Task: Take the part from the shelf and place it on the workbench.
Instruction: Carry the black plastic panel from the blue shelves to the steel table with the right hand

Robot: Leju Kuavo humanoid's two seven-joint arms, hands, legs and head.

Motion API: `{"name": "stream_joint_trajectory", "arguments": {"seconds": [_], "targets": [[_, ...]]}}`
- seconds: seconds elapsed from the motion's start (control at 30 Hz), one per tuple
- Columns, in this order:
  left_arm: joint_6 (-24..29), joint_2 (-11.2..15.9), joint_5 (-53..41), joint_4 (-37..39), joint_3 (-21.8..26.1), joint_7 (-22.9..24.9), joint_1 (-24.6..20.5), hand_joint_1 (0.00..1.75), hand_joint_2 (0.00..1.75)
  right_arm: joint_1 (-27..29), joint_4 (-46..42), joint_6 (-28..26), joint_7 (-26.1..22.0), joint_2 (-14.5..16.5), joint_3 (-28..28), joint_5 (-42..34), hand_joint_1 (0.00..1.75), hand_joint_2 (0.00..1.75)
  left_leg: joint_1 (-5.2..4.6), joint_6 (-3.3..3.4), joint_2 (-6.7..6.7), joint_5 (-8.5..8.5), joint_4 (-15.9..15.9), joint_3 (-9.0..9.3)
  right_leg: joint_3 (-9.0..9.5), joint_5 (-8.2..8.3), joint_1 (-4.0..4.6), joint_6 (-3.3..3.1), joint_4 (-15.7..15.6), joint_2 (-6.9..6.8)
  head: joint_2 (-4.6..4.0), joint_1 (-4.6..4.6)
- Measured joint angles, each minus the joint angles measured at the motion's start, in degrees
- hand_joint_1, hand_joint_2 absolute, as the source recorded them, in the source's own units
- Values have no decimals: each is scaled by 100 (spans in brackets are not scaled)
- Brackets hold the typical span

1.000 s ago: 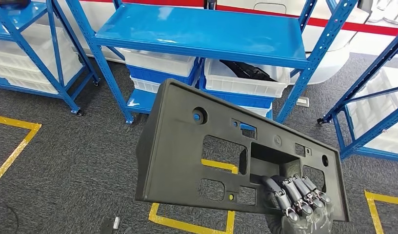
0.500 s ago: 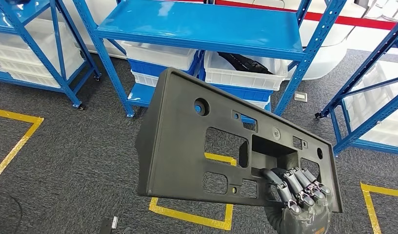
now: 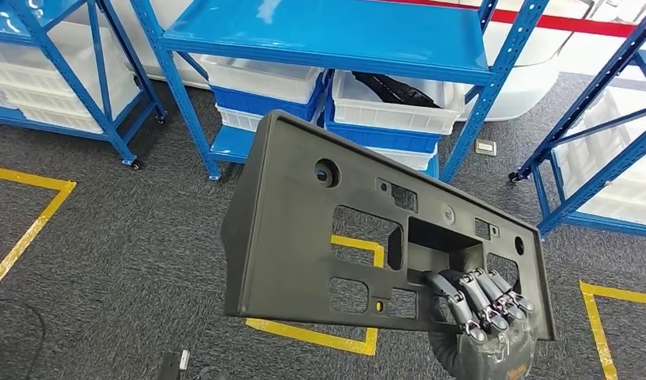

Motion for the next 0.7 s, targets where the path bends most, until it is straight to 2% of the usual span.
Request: {"name": "stream_joint_trajectory", "arguments": {"seconds": [0.07,0.1,0.13,0.17,0.2,0.23,0.27,0.3,0.33,0.4,0.43,0.47,0.57,0.6,0.63,0.7], "targets": [[1,4,0,0,3,0,3,0,175,-4,1,0,0,2,-1,-1,175,175,10,-55,-9,-14,39,-45,-79,65,-51,-89,12,-6,0,-2],[3,7,1,0,5,1,6,0,175,-7,2,0,-2,6,-2,-5,175,175,19,-86,-19,-158,157,-97,-114,109,-78,-155,11,-13,0,-16],[8,10,3,0,8,1,7,0,175,-12,3,0,-9,11,-2,-14,175,175,30,-116,-31,-388,381,-178,-146,161,-104,-222,7,-22,0,-29],[17,14,10,0,12,2,9,0,175,-19,6,0,-22,16,-2,-30,175,175,43,-148,-39,-681,719,-282,-191,209,-96,-269,12,-30,0,-43],[31,16,19,0,17,3,10,0,175,-28,15,0,-39,21,-2,-56,175,175,55,-177,-43,-947,1114,-387,-256,258,-87,-302,21,-37,0,-55],[45,18,28,0,25,3,11,0,175,-42,29,0,-57,23,-2,-82,175,175,68,-201,-46,-1105,1452,-458,-311,301,-78,-308,38,-41,0,-56],[58,20,37,0,38,3,12,0,175,-62,49,0,-70,25,-1,-108,175,175,80,-219,-46,-1145,1644,-458,-378,336,-72,-304,62,-43,0,-55],[68,21,45,0,54,3,12,0,175,-86,73,0,-76,26,-1,-127,175,175,93,-228,-45,-1076,1625,-359,-442,363,-70,-291,96,-43,0,-56],[75,22,53,0,68,3,11,0,175,-114,100,0,-78,26,1,-141,175,175,108,-231,-44,-935,1387,-153,-502,381,-72,-274,136,-42,0,-58],[84,27,79,-1,89,2,1,0,175,-186,154,0,-73,25,3,-163,175,175,127,-228,-51,-735,619,373,-603,407,-62,-238,224,-40,0,-61],[88,28,91,-1,98,2,-6,0,175,-229,182,0,-66,25,7,-172,175,175,122,-205,-60,-696,335,546,-642,426,-52,-209,256,-40,0,-58],[95,30,102,-1,108,3,-10,0,175,-275,208,0,-57,24,13,-179,175,175,106,-180,-69,-701,180,621,-672,451,-42,-170,277,-41,0,-58],[119,31,148,1,159,-34,-3,0,175,-390,286,0,-22,16,46,-212,175,175,68,-37,-63,-609,115,541,-756,527,-39,-30,292,-37,0,-55],[117,32,164,1,182,-66,2,0,175,-419,311,0,-14,13,58,-222,175,175,68,24,-51,-548,92,490,-825,457,-37,-16,363,-31,0,-46],[107,33,178,2,203,-99,6,0,175,-445,333,0,-9,11,70,-226,175,175,72,85,-39,-478,67,426,-927,296,-37,-30,545,-24,1,-33],[73,43,184,2,234,-150,21,0,175,-480,379,0,-8,8,94,-224,175,175,63,154,-26,-352,59,272,-1170,-181,-49,-84,1206,-13,1,-3]]}}
